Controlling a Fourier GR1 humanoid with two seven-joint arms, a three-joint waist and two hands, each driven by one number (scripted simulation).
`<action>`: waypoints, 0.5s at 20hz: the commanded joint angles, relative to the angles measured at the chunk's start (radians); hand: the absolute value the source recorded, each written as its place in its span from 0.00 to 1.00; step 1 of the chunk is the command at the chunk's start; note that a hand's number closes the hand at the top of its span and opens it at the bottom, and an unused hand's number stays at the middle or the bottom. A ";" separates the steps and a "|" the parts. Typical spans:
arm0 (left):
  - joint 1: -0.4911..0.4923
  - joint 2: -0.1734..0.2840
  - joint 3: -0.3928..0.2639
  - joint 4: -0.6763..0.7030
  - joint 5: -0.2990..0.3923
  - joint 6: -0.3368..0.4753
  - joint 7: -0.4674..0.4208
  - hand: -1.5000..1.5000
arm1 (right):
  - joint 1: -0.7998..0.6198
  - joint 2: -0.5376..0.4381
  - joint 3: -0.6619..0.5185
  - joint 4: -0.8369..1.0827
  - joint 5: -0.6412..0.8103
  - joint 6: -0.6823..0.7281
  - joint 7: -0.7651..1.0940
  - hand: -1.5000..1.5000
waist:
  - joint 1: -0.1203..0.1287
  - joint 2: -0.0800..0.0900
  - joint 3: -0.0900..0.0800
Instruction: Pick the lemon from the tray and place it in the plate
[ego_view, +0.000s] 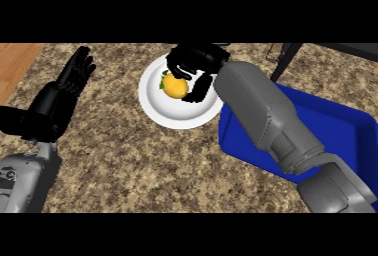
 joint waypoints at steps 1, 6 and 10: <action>-0.013 -0.030 -0.025 -0.009 -0.022 0.016 0.003 0.50 | 0.014 0.024 0.059 0.038 0.025 -0.011 0.007 1.00 | 0.018 0.004 0.000; -0.027 -0.011 -0.018 0.003 0.013 -0.040 0.019 0.50 | 0.038 0.025 0.041 0.034 -0.076 0.008 0.125 0.00 | 0.054 0.006 0.000; -0.040 -0.031 -0.036 0.003 -0.021 -0.014 0.005 0.50 | 0.089 0.025 0.038 0.032 -0.126 0.070 0.049 0.00 | 0.068 0.014 0.000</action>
